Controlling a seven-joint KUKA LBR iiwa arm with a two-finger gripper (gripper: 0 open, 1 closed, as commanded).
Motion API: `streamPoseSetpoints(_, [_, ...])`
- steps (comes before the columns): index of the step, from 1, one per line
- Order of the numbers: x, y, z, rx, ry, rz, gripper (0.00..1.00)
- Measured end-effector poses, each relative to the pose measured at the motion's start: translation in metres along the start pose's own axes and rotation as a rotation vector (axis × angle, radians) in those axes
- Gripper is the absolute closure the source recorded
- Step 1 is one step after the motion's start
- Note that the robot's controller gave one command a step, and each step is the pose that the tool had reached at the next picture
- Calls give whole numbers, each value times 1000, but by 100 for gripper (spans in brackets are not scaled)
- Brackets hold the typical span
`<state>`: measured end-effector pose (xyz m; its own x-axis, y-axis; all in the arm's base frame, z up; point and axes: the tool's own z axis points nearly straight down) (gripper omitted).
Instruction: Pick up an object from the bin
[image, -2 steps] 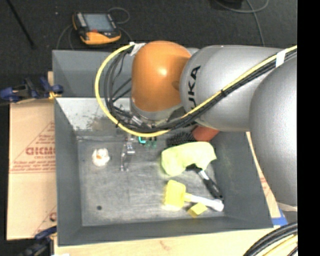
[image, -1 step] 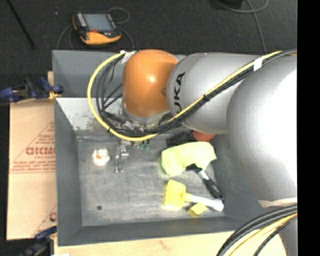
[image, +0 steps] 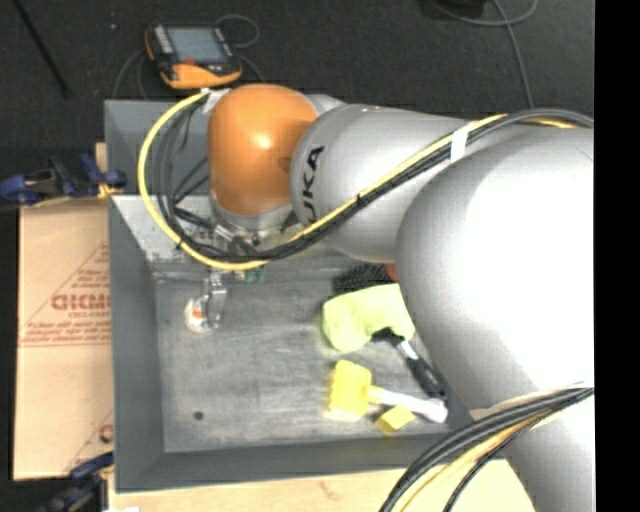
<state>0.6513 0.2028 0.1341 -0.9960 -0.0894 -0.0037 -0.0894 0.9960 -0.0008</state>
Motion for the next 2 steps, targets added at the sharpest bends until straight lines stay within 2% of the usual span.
streamPoseSetpoints(1, [13, 17, 56, -1, -4, -67, 0])
streamPoseSetpoints(2, [3, -17, 8, -3, -2, -491, 100])
